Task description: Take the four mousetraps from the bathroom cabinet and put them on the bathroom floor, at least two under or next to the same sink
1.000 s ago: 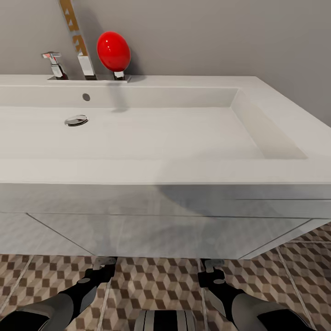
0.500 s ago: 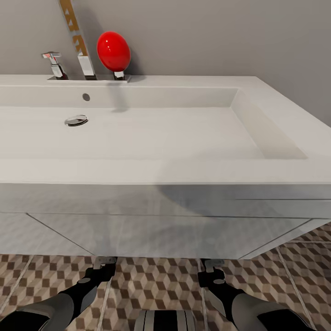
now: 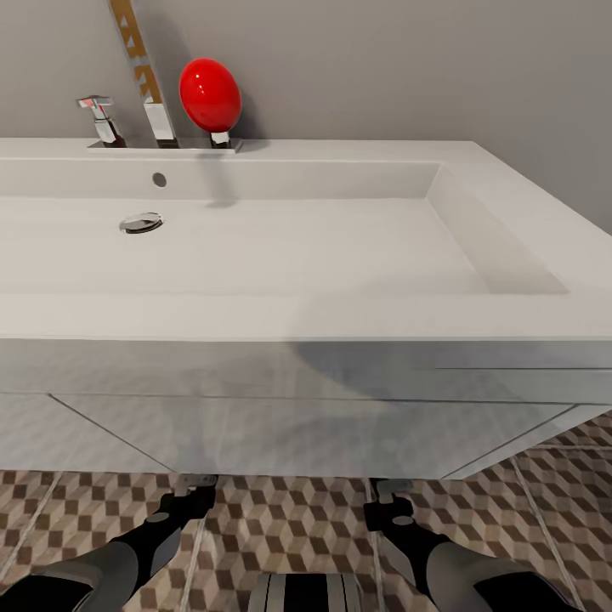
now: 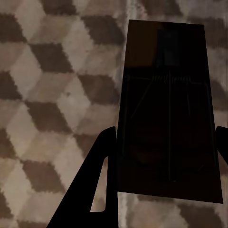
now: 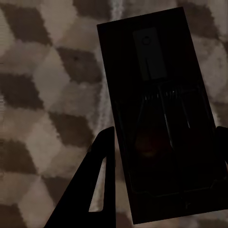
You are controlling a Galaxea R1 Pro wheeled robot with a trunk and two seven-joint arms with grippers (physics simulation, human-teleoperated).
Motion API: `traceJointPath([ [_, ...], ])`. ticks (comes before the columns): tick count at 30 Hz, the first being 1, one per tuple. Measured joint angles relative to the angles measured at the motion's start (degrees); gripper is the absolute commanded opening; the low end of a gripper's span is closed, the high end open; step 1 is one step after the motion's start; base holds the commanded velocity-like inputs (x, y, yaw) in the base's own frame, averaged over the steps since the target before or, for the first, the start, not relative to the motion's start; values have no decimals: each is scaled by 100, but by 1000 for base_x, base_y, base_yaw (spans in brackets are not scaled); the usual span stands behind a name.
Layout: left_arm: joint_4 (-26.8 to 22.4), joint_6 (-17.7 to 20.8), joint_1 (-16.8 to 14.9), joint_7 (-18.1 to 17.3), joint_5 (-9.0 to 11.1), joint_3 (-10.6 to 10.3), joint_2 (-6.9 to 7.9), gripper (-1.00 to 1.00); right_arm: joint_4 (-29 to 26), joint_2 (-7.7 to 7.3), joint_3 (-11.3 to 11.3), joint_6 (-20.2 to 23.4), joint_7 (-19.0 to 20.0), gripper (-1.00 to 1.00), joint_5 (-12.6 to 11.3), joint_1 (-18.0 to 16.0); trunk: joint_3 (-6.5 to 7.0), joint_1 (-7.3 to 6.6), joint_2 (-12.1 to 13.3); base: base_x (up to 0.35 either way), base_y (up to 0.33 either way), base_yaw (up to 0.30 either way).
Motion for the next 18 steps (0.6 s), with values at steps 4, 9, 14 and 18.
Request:
traceJointPath([
  [4,-2,-24,0,0,-14,-6,-5,-100,-2,16,-5,-1,0,-100,8,0,0,0,0,0,0,0],
  [9,-3,-80,0,0,-30,-13,-70,-100,-9,27,-7,-1,0,-100,11,0,0,0,0,0,0,0],
  [14,-3,-158,0,-1,-37,-17,-107,-100,-11,29,-7,-2,1,-100,12,0,0,0,0,0,0,0],
  [18,-8,-178,0,-1,-32,-17,-109,-100,-11,30,-7,-2,0,-100,13,0,0,0,0,0,0,0],
])
